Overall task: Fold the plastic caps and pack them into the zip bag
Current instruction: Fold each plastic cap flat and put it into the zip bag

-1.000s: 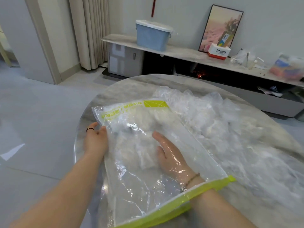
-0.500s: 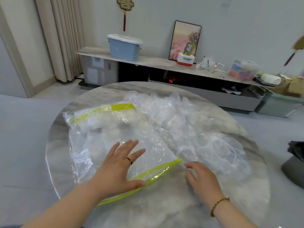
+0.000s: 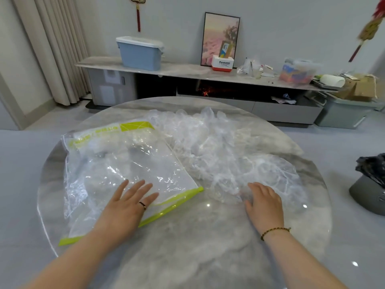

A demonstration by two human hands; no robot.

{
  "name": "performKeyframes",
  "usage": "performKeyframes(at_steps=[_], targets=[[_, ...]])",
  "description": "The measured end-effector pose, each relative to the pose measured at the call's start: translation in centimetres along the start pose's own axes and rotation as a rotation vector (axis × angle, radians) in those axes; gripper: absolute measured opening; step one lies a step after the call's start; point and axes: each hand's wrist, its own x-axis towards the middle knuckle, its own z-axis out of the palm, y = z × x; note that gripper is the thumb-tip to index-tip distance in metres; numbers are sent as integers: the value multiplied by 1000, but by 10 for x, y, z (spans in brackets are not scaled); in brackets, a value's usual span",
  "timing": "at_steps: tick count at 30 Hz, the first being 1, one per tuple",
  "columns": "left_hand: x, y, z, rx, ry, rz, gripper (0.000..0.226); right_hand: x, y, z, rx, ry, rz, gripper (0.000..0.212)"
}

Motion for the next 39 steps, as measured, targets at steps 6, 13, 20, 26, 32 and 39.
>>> performKeyframes(at_steps=[6,13,20,26,32,39], targets=[[-3,-17,9,25,-35,-52,40,11,14,9,-41,5,122,29],[1,-5,2,-438,-100,-239,102,7,7,1,289,187,194,25],[2,25,-14,-485,-27,-4,53,-18,-38,-6,392,393,-202,14],[-7,37,-7,-334,3,85,44,-43,-33,-11,217,-225,-44,79],[-8,36,-1,-258,-14,85,47,-37,-5,-20,380,-339,135,57],[-7,39,1,-289,-115,120,46,-19,-5,-23,430,-186,195,61]])
